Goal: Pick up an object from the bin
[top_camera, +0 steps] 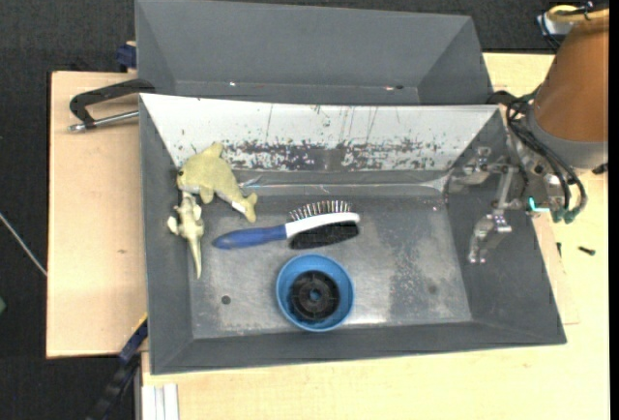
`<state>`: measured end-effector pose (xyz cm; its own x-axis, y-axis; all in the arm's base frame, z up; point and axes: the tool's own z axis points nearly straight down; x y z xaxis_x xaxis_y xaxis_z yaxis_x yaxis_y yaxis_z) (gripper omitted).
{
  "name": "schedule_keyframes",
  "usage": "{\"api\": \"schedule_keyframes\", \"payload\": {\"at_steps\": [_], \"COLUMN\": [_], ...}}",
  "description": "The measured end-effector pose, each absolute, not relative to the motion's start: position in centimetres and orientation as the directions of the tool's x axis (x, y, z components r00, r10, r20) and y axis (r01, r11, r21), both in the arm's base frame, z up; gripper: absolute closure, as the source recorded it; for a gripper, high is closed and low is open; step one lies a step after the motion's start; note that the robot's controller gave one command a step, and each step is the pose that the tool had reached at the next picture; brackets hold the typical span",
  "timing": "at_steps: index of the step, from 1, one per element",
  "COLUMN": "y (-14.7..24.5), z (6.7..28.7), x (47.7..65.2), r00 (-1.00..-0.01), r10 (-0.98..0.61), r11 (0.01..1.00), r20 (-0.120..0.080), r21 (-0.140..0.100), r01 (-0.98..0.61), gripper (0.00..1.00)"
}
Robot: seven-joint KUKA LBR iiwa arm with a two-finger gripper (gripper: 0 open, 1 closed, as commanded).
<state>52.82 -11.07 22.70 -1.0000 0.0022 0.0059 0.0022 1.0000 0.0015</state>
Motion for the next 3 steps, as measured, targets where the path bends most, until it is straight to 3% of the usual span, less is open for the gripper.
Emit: {"api": "schedule_keyframes", "payload": {"at_steps": [1,2,3], "y": [-3.5,2.4,7.5], "z": [16.1,7.4,7.7], "x": [55.0,58.7,58.3], "r00": [-0.989,-0.911,-0.818], "r10": [-0.145,-0.412,-0.575], "r11": [0.989,0.911,0.818], "r20": [0.004,-0.007,-0.006], "r21": [0.005,-0.002,-0.009], "r01": [-0.145,-0.412,-0.575], "gripper": [0.0,0.0,0.0]}}
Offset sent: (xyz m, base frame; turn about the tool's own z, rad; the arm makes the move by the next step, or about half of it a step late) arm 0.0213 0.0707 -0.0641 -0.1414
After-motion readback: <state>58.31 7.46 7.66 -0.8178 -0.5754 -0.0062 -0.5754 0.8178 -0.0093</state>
